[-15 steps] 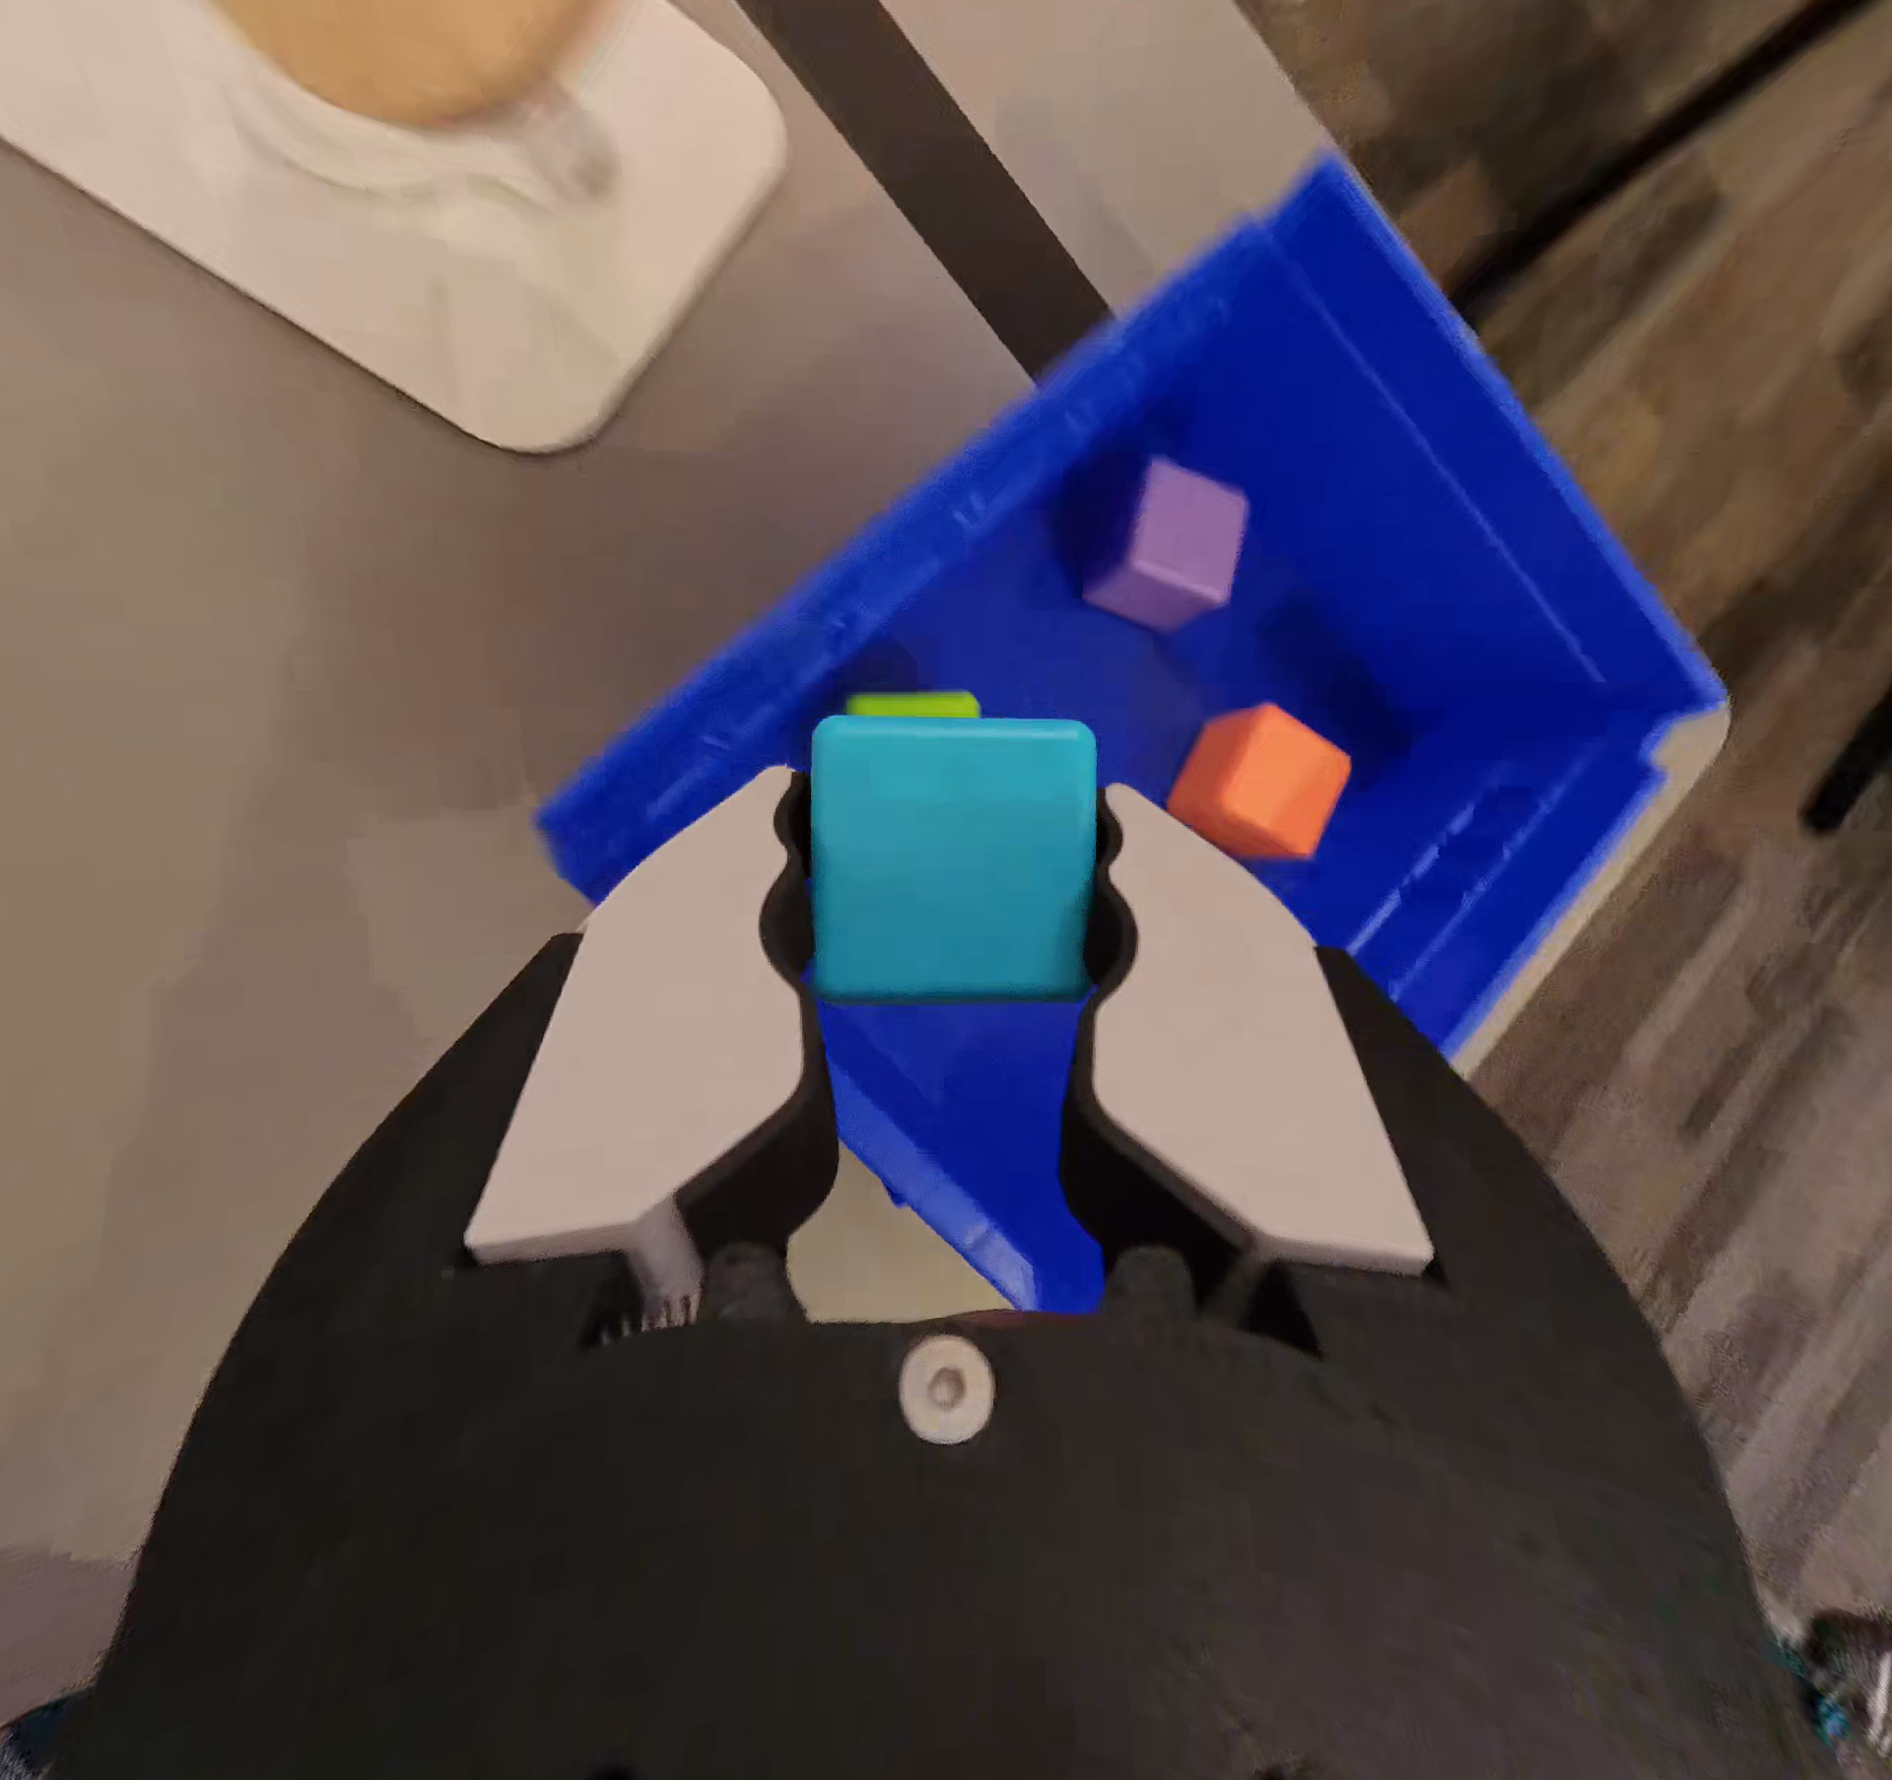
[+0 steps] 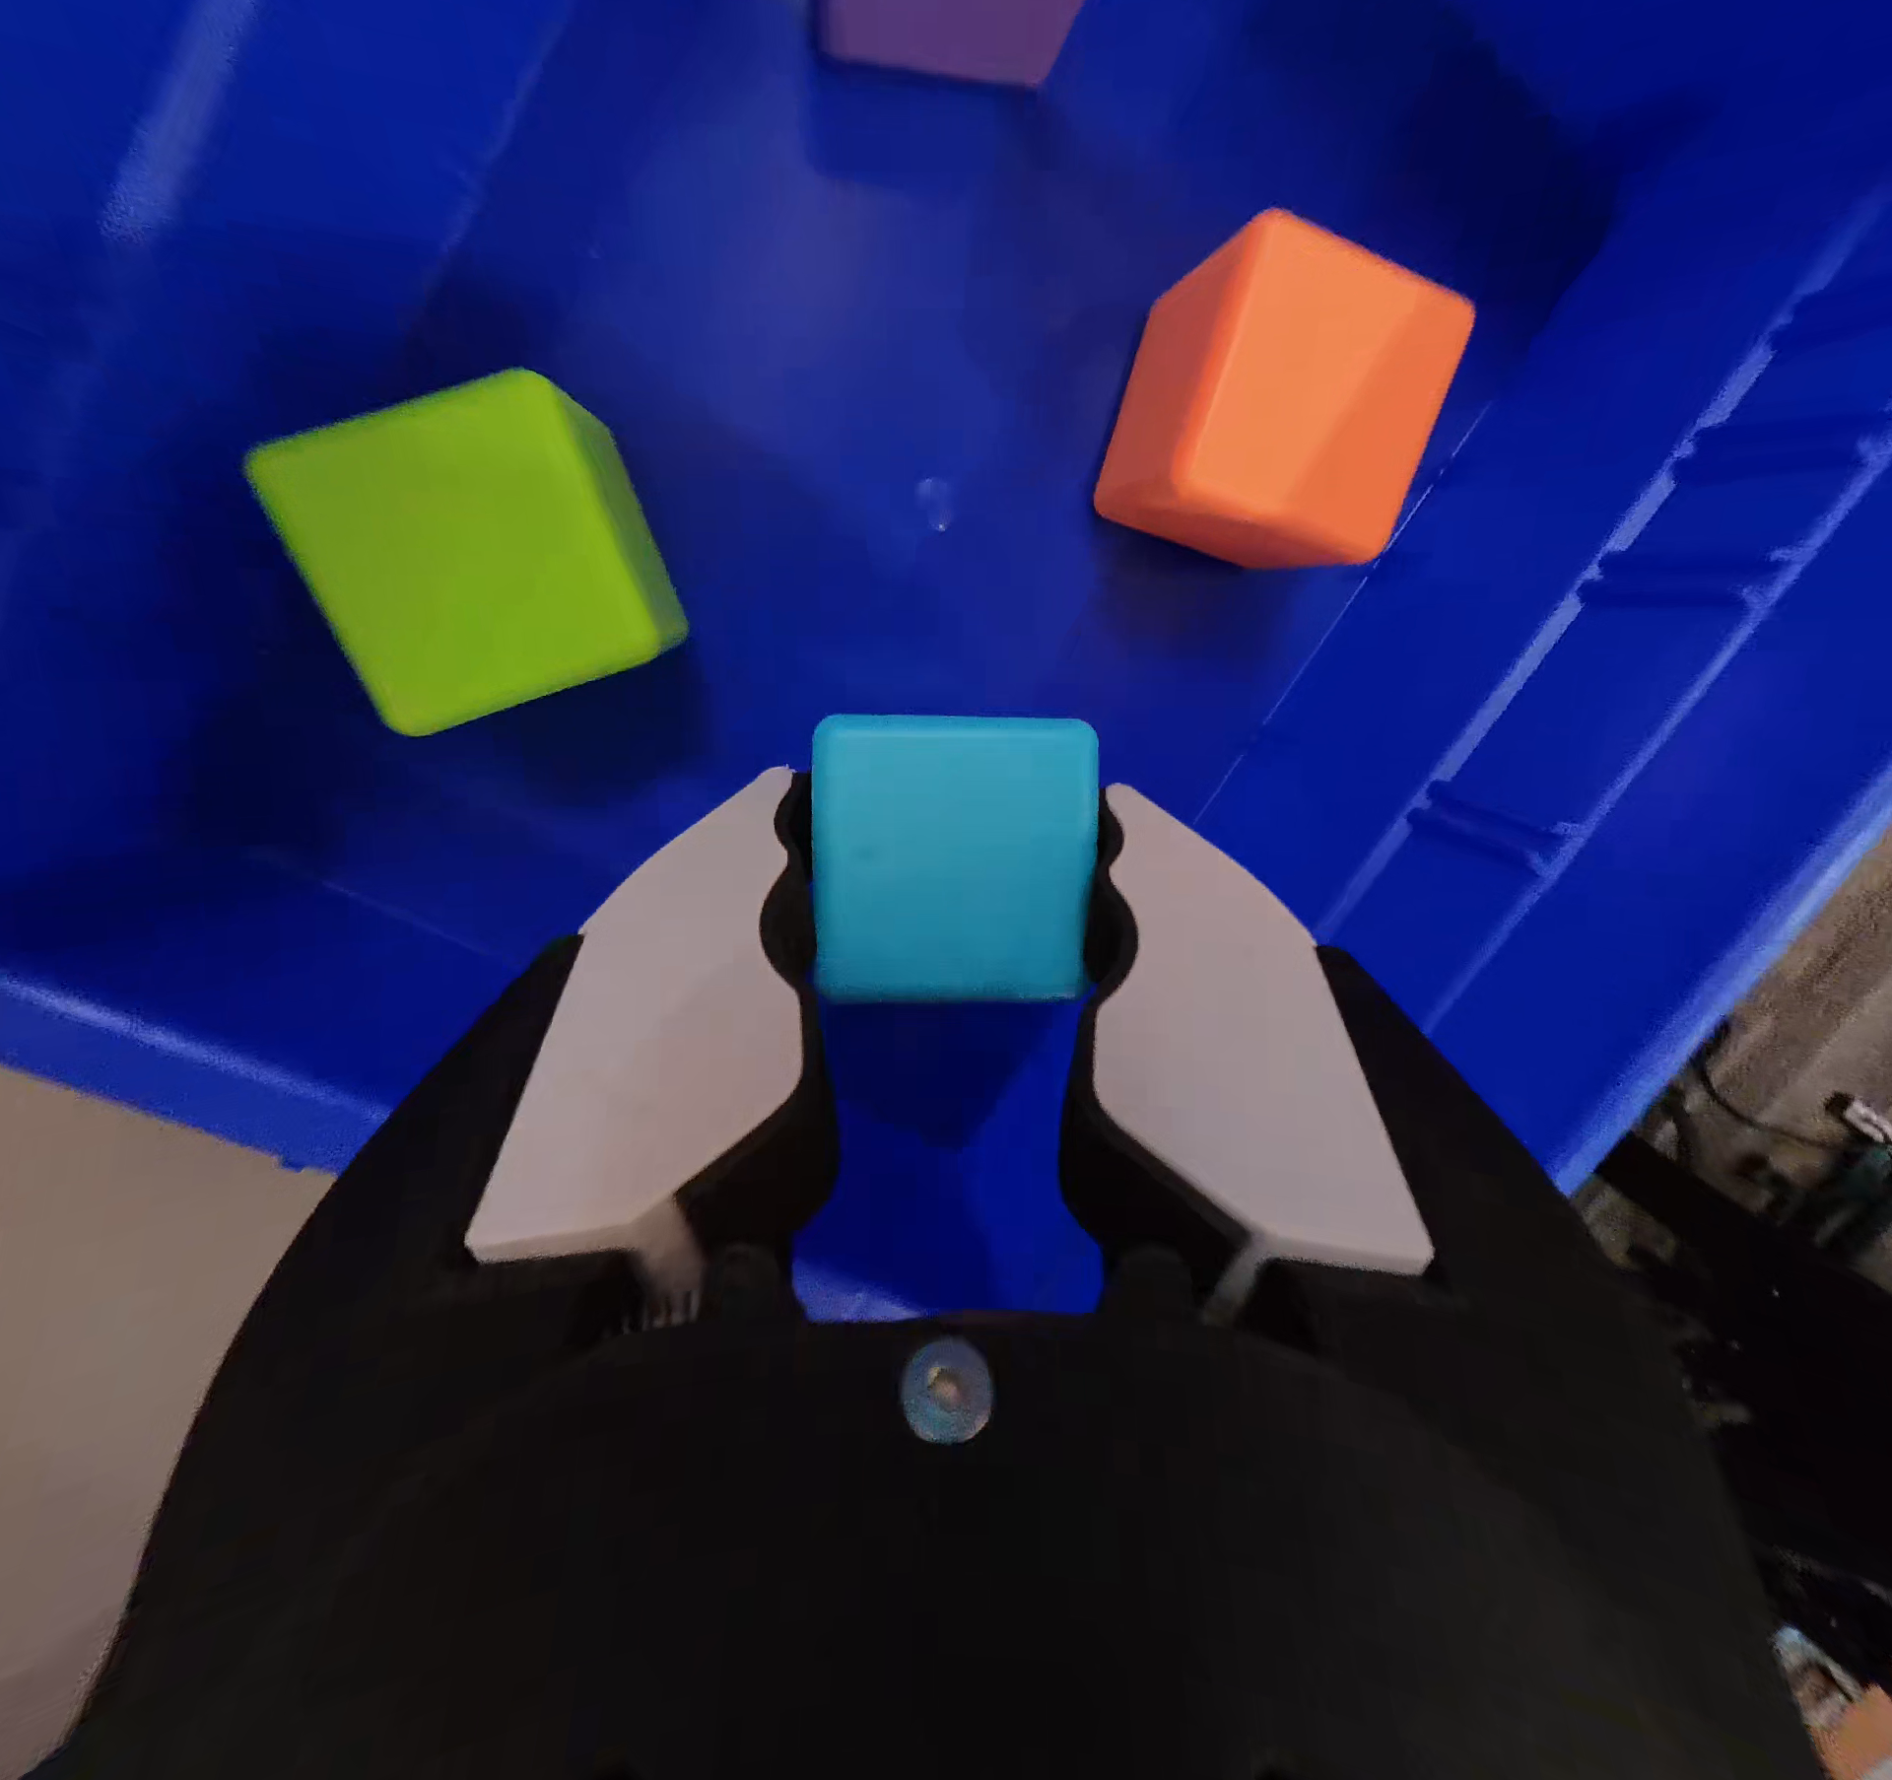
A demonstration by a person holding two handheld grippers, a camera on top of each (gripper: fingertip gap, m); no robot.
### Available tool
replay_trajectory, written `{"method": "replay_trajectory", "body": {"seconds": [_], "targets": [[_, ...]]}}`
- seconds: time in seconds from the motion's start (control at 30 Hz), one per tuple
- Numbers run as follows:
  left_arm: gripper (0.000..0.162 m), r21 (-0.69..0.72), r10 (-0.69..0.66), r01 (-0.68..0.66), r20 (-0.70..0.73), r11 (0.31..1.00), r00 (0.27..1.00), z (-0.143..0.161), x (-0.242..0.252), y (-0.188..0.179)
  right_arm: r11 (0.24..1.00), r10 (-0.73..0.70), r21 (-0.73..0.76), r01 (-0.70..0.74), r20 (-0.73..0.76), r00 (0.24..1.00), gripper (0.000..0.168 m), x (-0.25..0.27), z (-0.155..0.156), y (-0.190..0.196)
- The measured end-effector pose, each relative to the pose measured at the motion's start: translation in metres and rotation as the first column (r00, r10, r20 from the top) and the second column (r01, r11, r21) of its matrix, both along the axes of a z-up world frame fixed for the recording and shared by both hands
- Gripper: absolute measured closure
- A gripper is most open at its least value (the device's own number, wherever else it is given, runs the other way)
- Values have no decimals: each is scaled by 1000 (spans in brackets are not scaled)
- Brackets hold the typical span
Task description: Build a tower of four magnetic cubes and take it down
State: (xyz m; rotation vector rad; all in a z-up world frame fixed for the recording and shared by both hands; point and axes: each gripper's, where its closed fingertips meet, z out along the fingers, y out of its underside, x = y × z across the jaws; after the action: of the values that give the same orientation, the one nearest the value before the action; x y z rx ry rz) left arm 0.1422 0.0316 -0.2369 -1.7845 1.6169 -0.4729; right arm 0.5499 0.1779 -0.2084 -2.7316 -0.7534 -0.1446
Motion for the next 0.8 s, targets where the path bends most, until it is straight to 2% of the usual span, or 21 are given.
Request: {"method": "replay_trajectory", "body": {"seconds": [0.17, 0.4, 0.47, 0.53, 0.63, 0.7, 0.8], "targets": [[130, -3, 5, -5, 0, 1000, 1000, 0, 0, 0, 997, -56, -54, 59, 53, 997, 116, 15, -16, -3], [130, -8, 4, -4, 0, 1000, 1000, 0, 0, 0, 993, -92, -68, 98, 82, 992, 116, 20, -22, -4], [130, -9, 4, -4, 0, 1000, 1000, 0, 0, 0, 994, -95, -52, 99, 86, 992, 105, 19, -17, -3], [130, -11, 5, -5, 0, 1000, 1000, 0, 0, 0, 995, -90, -37, 94, 107, 990, 96, 19, -10, -4], [129, -12, 6, -6, 0, 1000, 1000, 0, 0, 1, 997, -83, 15, 82, 124, 989, 98, 18, 12, -5], [129, -11, 5, -5, 0, 1000, 1000, 0, 0, 1, 996, -64, 73, 55, 134, 989, 103, 14, 33, -6], [131, -10, -1, 1, 0, 1000, 1000, 0, 0, 0, 981, -45, 190, 23, 116, 992, 118, 5, 70, -6]]}}
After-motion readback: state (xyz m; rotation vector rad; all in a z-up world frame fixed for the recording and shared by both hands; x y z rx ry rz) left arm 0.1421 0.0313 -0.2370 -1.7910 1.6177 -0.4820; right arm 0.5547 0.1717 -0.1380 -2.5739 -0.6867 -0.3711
